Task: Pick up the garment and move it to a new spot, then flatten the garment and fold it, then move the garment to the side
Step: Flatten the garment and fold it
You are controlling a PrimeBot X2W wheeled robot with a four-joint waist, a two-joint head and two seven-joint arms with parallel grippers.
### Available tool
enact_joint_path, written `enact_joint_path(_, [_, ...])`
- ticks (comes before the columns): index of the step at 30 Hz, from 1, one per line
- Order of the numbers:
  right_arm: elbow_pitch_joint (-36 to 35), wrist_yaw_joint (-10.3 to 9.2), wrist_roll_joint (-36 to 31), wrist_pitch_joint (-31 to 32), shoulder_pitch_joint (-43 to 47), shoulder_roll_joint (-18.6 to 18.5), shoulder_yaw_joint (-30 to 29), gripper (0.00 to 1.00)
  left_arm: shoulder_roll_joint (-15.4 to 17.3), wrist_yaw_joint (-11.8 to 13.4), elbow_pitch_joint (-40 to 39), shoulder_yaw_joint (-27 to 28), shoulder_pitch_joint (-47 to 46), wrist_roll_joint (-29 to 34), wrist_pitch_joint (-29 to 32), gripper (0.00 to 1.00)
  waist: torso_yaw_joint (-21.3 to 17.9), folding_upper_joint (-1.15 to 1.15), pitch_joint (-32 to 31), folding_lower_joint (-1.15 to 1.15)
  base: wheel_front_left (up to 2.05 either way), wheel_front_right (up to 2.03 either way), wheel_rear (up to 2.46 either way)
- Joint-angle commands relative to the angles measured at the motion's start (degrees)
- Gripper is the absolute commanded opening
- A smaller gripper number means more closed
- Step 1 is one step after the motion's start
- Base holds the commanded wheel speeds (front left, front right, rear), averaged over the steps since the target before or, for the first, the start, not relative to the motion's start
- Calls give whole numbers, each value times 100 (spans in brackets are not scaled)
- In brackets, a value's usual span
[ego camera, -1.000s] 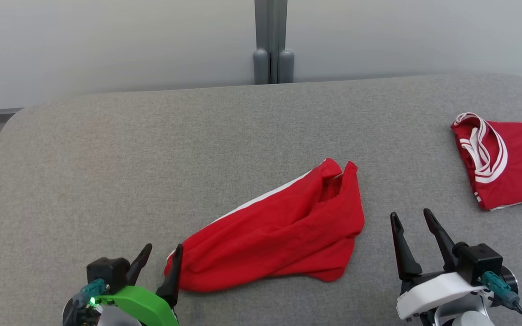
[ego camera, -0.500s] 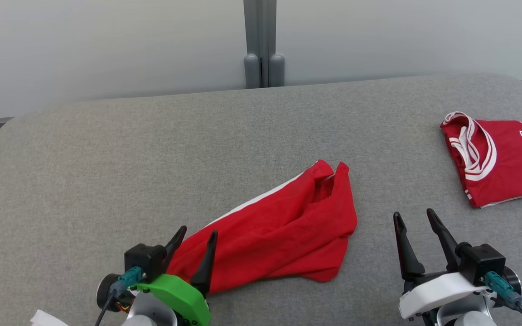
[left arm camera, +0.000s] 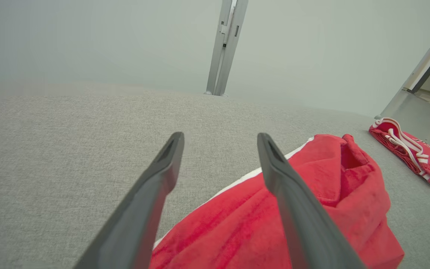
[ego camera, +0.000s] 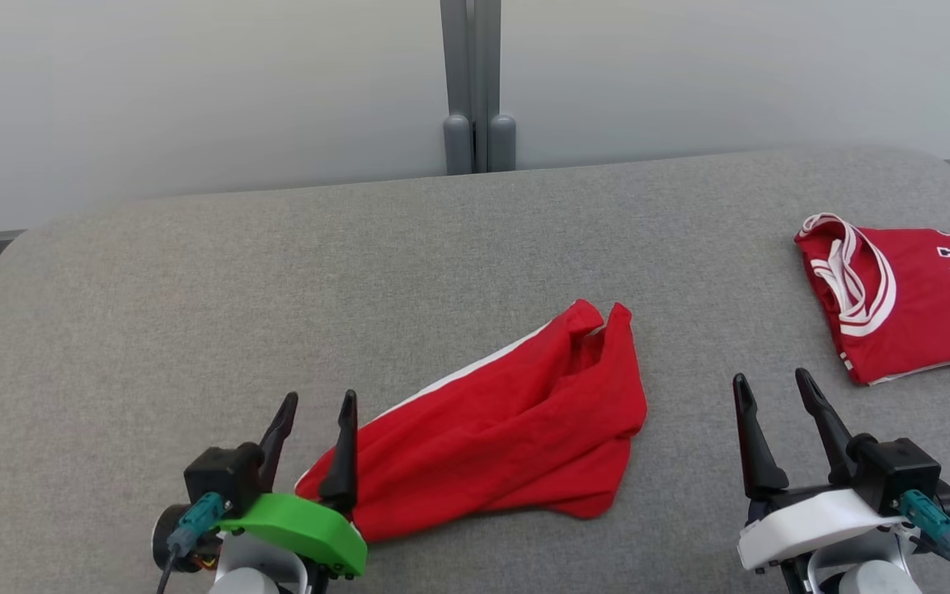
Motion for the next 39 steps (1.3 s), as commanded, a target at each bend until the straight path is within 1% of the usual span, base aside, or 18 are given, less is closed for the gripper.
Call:
enact_joint_path(1, [-43, -2, -53, -16, 23, -13, -15, 100, 30, 41, -23, 94, 93, 10, -39, 100, -3, 0, -16, 0, 0, 0, 0])
enact_joint_path(6, [-82, -1, -72, -16, 44, -13, -49, 100, 29, 75, -94, 325, 224, 93, -50, 100, 12, 0, -40, 0, 0, 0, 0])
enact_joint_path(14, [-70, -2, -65, -16, 30, -13, -57, 100, -49, -3, -173, 544, 359, 254, -48, 100, 45, 0, -33, 0, 0, 0, 0])
enact_joint_path(18, [-56, -2, -56, -16, 21, -13, -36, 100, -82, -59, -122, 541, 361, 328, -48, 100, 48, 0, -16, 0, 0, 0, 0])
enact_joint_path(20, [-49, -2, -52, -16, 15, -14, -33, 100, -59, -128, 0, 409, 301, 390, 17, 100, 46, 0, -1, 0, 0, 0, 0])
enact_joint_path(23, [-40, -2, -50, -16, 4, -14, -30, 100, -23, -265, 172, 203, 86, 470, 274, 100, 47, 0, 30, 0, 0, 0, 0])
enact_joint_path(26, [-26, -2, -48, -16, -21, -13, -20, 100, 4, -456, 373, -91, -172, 549, 699, 100, 47, 0, 71, 0, 0, 0, 0])
enact_joint_path(31, [-24, -2, -40, -15, -108, -13, 49, 100, 52, -691, 807, -618, -793, 643, 1400, 100, -2, 0, 208, 0, 0, 0, 0])
enact_joint_path(35, [-3, -2, -27, -16, -190, -15, 113, 100, 55, -758, 1184, -979, -1219, 549, 1802, 100, -135, 0, 325, 0, 0, 0, 0])
enact_joint_path(39, [19, -1, -55, -16, -216, -14, 90, 100, 98, -779, 1504, -1226, -1512, 402, 1999, 100, -250, 0, 406, 0, 0, 0, 0])
